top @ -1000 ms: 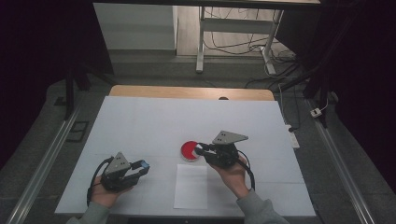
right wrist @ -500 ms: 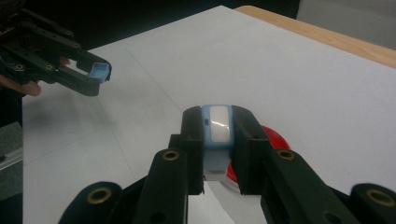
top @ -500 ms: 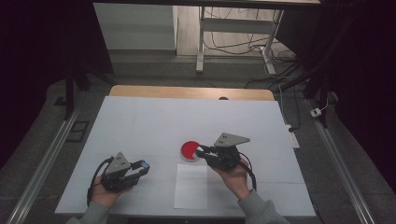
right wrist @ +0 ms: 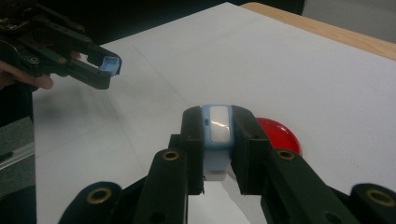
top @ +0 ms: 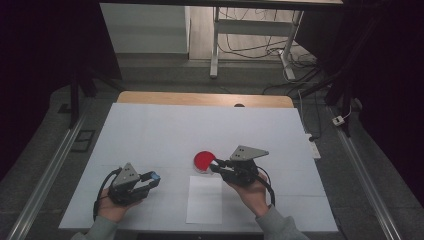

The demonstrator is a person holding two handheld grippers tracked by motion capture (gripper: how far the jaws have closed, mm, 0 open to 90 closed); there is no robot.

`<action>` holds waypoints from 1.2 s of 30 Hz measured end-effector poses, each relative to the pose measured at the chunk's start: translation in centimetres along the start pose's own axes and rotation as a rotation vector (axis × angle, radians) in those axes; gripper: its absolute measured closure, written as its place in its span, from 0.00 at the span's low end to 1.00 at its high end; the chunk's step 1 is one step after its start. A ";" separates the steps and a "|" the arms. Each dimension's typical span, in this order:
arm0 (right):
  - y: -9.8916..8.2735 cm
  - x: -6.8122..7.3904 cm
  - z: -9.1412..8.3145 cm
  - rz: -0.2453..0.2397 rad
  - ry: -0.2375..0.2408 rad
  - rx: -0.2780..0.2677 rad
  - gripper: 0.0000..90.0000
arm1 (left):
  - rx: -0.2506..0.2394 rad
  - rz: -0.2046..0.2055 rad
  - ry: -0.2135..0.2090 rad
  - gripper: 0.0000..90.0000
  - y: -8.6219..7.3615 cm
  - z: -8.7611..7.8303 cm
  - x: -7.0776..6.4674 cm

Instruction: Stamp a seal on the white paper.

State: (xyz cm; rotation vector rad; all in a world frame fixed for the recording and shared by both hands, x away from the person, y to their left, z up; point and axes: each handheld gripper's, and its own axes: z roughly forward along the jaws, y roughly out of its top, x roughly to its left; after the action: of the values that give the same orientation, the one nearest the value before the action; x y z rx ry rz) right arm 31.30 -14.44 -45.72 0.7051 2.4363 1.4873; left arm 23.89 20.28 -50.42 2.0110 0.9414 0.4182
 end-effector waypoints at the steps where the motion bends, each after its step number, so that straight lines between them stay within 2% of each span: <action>1: 0.0 0.0 0.0 0.000 0.001 0.001 0.84 | 0.000 0.000 0.000 0.73 0.0 0.0 0.0; 15: -0.8 0.7 -0.7 -0.004 0.014 0.014 0.84 | 0.001 0.000 -0.003 0.73 0.0 0.1 0.0; 19: -1.2 0.9 -0.9 0.012 0.033 0.017 0.84 | 0.000 0.000 -0.002 0.73 0.0 0.1 0.0; 36: -1.2 2.2 -0.7 -0.021 0.065 0.037 0.84 | 0.002 0.003 -0.002 0.73 0.0 0.1 0.0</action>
State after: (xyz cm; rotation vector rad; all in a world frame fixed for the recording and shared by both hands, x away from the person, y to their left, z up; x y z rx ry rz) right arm 28.73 -14.34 -46.29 0.6463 2.5175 1.4830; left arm 23.93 20.20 -50.45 2.0148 0.9383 0.4169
